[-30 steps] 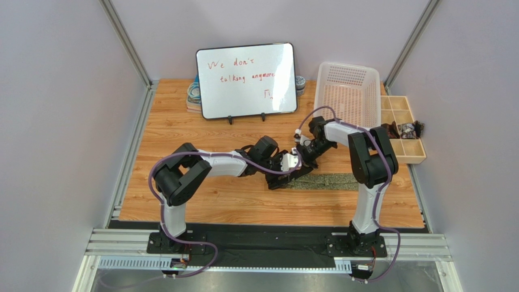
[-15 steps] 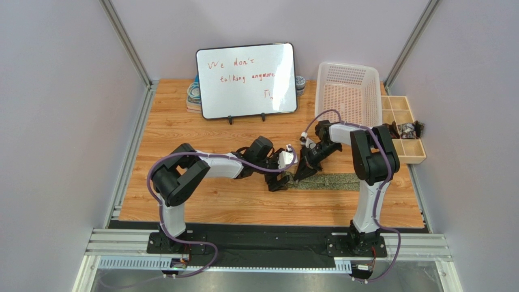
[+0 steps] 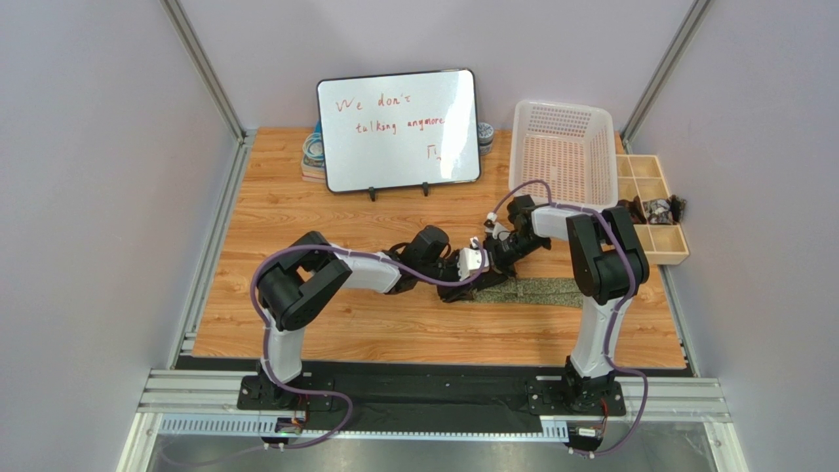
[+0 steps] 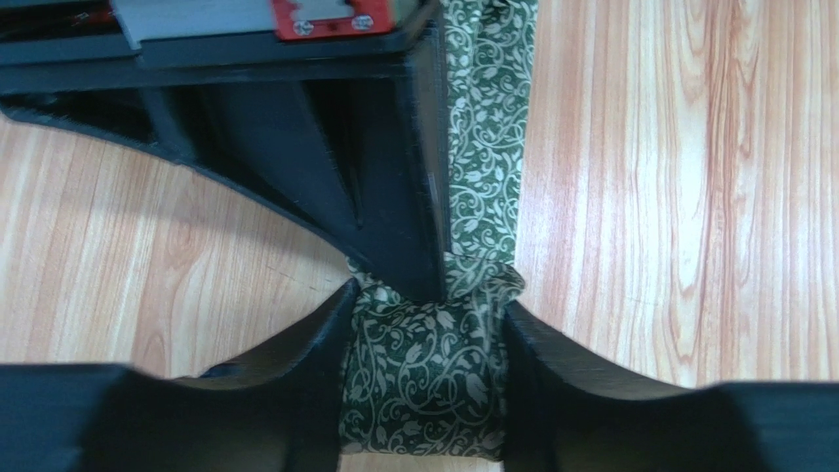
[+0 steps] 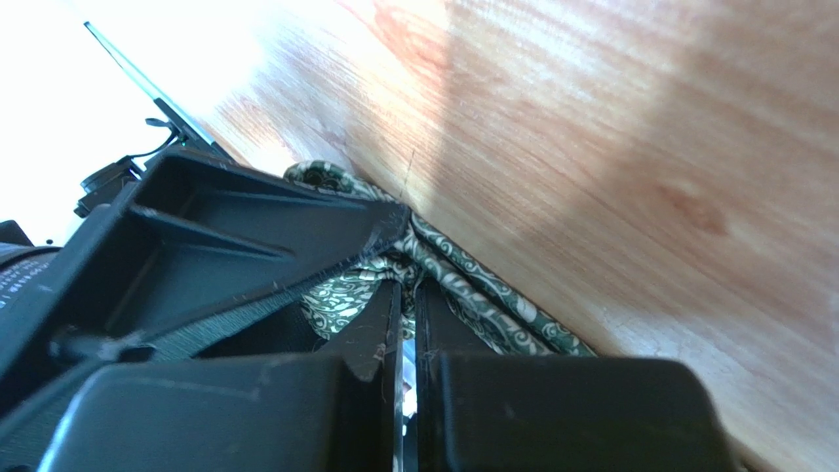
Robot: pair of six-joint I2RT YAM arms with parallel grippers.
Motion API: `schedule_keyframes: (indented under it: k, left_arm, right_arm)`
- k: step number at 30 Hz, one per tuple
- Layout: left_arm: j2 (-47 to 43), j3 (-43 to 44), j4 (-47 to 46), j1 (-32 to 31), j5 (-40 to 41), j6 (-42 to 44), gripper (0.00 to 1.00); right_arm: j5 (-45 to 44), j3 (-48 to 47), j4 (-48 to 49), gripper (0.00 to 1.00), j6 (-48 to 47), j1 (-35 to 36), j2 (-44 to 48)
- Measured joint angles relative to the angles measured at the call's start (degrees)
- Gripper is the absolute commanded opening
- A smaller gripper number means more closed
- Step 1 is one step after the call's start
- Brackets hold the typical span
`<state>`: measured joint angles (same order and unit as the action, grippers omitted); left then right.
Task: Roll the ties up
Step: Roll the tie at the center of the board.
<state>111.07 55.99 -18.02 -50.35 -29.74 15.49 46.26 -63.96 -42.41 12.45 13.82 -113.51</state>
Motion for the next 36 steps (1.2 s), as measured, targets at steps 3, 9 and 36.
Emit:
schedule_keyframes:
  k: [3,9,36]
  left_arm:
    - [-0.07,-0.02,0.61,-0.2,0.37,1.88,0.31]
    - [-2.29,-1.36,2.89,-0.37,2.84,7.13,0.3]
    - [-3.08,0.07,7.74,-0.48,4.85,9.09,0.54]
  right_arm:
    - [-0.09,-0.2,-0.02,0.17,0.09,0.02,0.13]
    - [-2.64,-2.16,-2.14,0.38,-2.32,-0.2,1.66]
    - [-3.08,-6.64,-5.9,0.0,0.79,5.97,0.74]
